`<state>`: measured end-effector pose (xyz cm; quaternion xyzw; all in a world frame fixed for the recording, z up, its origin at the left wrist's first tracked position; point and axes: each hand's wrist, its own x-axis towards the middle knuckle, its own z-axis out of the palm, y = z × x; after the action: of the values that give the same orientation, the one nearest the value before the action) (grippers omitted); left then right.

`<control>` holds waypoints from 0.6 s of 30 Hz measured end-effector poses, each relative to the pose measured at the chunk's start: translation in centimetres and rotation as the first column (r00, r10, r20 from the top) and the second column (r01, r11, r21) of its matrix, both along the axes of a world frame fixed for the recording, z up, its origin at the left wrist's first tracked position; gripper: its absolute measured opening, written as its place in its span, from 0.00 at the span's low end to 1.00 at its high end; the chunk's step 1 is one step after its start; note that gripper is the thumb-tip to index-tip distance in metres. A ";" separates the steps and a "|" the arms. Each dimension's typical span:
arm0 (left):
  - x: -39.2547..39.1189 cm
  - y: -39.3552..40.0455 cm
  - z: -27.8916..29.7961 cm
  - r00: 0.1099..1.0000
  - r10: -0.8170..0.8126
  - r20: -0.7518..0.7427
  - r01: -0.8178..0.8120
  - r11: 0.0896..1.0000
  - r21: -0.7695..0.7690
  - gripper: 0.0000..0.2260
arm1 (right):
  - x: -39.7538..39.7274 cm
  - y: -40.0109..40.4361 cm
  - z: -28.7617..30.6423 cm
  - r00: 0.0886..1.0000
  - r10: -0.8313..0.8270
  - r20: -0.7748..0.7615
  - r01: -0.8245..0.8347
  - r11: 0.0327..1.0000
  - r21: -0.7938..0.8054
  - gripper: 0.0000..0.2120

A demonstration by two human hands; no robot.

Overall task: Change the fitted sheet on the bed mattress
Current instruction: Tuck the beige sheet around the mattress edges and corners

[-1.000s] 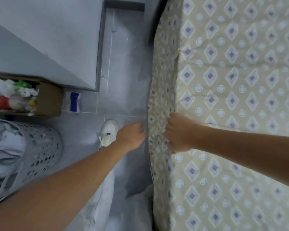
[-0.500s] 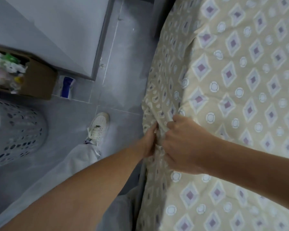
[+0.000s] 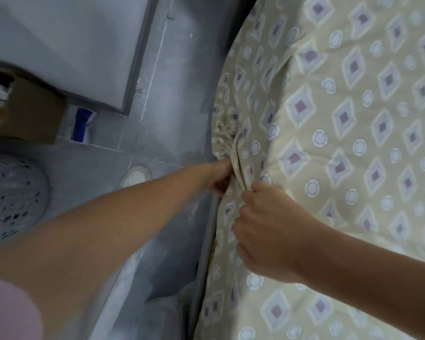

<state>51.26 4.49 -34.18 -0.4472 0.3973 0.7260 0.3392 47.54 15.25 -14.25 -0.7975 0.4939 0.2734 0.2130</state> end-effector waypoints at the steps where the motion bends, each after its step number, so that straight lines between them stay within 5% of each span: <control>1: 0.5 -0.8 0.2 1.000 0.007 0.010 -0.006 0.998 -0.057 0.26 | 0.1 -0.2 -0.2 1.000 -0.011 0.017 0.010 1.000 0.006 0.19; 5: 4.2 -4.5 -0.1 1.000 -0.007 0.018 0.013 0.928 -0.372 0.15 | 0.3 -0.3 -2.8 1.000 -0.024 0.000 0.024 1.000 0.011 0.21; 10: 6.2 -6.2 -0.1 1.000 0.023 0.003 -0.019 0.894 -0.447 0.12 | -0.1 -2.0 -5.1 0.989 -0.139 0.057 0.132 0.984 0.117 0.18; 15: 3.3 -6.0 2.9 0.988 0.114 -0.101 -0.146 0.902 -0.406 0.09 | -10.3 -7.5 -5.7 0.946 -0.233 0.226 0.309 0.860 -0.406 0.14; 18: 0.5 -4.9 4.5 0.967 0.169 -0.189 -0.214 0.944 -0.250 0.11 | -18.4 -12.1 -6.5 0.950 -0.266 0.165 0.313 0.811 -0.494 0.14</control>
<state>51.78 -0.39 -29.69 -0.4639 0.4731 0.7296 0.1692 29.13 3.12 -20.75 -0.7519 0.6544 0.0605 0.0529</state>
